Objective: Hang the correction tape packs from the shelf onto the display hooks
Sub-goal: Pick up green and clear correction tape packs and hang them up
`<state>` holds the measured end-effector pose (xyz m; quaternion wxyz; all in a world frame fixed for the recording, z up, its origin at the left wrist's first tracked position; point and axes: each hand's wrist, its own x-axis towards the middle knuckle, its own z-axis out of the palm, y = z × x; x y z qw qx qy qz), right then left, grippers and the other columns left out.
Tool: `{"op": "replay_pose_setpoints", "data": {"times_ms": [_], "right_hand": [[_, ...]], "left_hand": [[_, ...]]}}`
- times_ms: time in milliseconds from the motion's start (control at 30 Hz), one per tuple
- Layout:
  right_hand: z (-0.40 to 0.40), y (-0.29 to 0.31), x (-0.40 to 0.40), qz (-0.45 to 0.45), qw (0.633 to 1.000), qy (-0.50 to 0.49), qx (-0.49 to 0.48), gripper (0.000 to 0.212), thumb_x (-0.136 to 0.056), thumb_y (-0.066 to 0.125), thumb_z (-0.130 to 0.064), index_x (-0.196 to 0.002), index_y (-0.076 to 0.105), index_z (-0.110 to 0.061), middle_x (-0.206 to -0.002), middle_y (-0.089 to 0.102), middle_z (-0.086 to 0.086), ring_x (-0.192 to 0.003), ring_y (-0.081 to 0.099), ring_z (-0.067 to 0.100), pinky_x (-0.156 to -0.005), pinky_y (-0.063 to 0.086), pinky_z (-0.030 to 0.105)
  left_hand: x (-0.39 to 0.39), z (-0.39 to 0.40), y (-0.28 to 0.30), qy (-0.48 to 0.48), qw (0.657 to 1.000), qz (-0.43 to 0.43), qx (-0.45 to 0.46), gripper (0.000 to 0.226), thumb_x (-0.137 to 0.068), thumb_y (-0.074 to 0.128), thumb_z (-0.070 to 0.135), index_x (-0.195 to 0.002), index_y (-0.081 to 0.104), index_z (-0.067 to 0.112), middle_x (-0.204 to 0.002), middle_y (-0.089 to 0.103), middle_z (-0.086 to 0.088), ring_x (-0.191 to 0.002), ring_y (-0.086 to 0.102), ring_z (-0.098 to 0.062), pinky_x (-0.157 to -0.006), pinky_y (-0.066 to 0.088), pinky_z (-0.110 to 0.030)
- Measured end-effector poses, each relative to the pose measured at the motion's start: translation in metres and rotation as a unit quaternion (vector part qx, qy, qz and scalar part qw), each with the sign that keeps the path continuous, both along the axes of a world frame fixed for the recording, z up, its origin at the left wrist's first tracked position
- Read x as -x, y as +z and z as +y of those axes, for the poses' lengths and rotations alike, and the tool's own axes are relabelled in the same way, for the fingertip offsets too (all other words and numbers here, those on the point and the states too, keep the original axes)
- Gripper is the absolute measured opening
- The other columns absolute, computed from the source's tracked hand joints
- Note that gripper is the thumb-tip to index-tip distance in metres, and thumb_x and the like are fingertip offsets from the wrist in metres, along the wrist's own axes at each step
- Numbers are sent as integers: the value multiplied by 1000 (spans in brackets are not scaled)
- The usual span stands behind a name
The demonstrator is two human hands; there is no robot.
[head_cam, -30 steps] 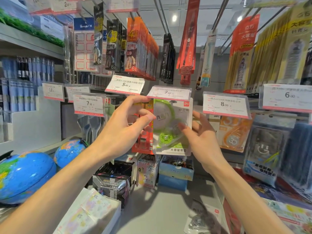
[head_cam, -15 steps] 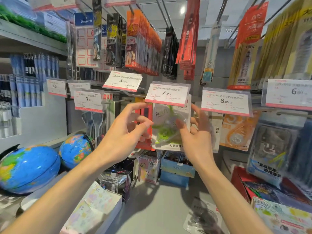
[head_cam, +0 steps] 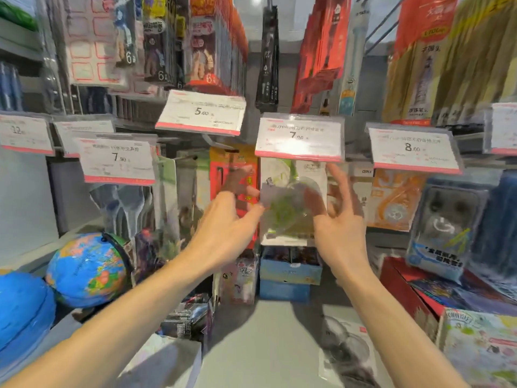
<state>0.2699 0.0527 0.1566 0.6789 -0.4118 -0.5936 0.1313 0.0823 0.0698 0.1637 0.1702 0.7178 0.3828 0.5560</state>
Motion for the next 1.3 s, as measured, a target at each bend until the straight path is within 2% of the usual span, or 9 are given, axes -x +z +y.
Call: {"op": "replay_pose_setpoints", "data": {"times_ms": [233,400,567,733,833,967,1067,1200,1300], "right_hand": [[35,-10,7,-14,999,-33,-20,61,-104,56,-50,-159,31,-44,-163,34,-23,-134,35,-23,-115,38,23],[54,-7,9,-57,997,-33,-34,58,-104,58,-37,-147,30,-65,-144,38,-53,-135,35,-27,-97,34,-6],[66,-5,6,-60,996,-56,-28,65,-103,61,-29,-131,26,-76,-150,52,-27,-140,50,3,-110,43,26],[69,1,0,-75,995,-66,-6,64,-99,63,-31,-130,34,-78,-130,46,-54,-129,48,-17,-104,38,12],[70,-4,-11,-64,997,-30,32,66,-95,63,-38,-156,39,-44,-149,56,-24,-138,54,5,-113,48,37],[47,-10,-23,-11,998,40,45,54,-97,70,-39,-144,52,-20,-120,72,-26,-110,66,-15,-93,59,25],[27,-19,-33,16,997,15,76,36,-101,68,-17,-136,59,-14,-118,70,-6,-111,70,1,-99,58,40],[-4,-33,-47,65,994,7,91,18,-99,71,-16,-117,69,-18,-97,80,4,-93,78,15,-86,64,30],[-27,-53,-60,94,988,11,125,18,-101,67,-15,-118,69,-20,-88,82,4,-72,76,13,-68,62,22]], "left_hand": [[-15,37,-5,0,1000,23,3,73,-98,68,21,-158,30,38,-131,52,3,-108,59,-9,-78,49,-14],[-24,53,-8,26,997,59,-32,70,-102,59,37,-163,26,25,-148,46,-7,-133,51,-22,-111,42,-35],[-33,72,-15,55,995,76,-29,70,-102,58,39,-163,25,28,-149,50,-7,-122,61,-25,-97,52,-33],[-42,78,-13,63,997,50,15,72,-99,62,44,-161,29,31,-164,41,1,-147,43,-28,-115,44,-54],[-30,69,-15,16,999,28,15,71,-95,62,47,-159,34,30,-155,53,1,-135,57,-21,-106,52,-49],[-14,49,-24,11,1000,-2,28,51,-99,64,41,-146,46,33,-136,57,13,-100,58,22,-73,51,-5],[-3,29,-32,29,998,-44,37,36,-98,67,32,-133,55,29,-120,65,12,-89,61,16,-65,47,-4],[10,-2,-45,3,992,-95,81,21,-97,70,25,-117,63,27,-105,73,8,-97,71,-8,-87,56,-27],[12,-24,-60,-28,988,-115,98,15,-97,70,19,-109,64,26,-97,76,6,-88,74,-14,-79,59,-25]]}}
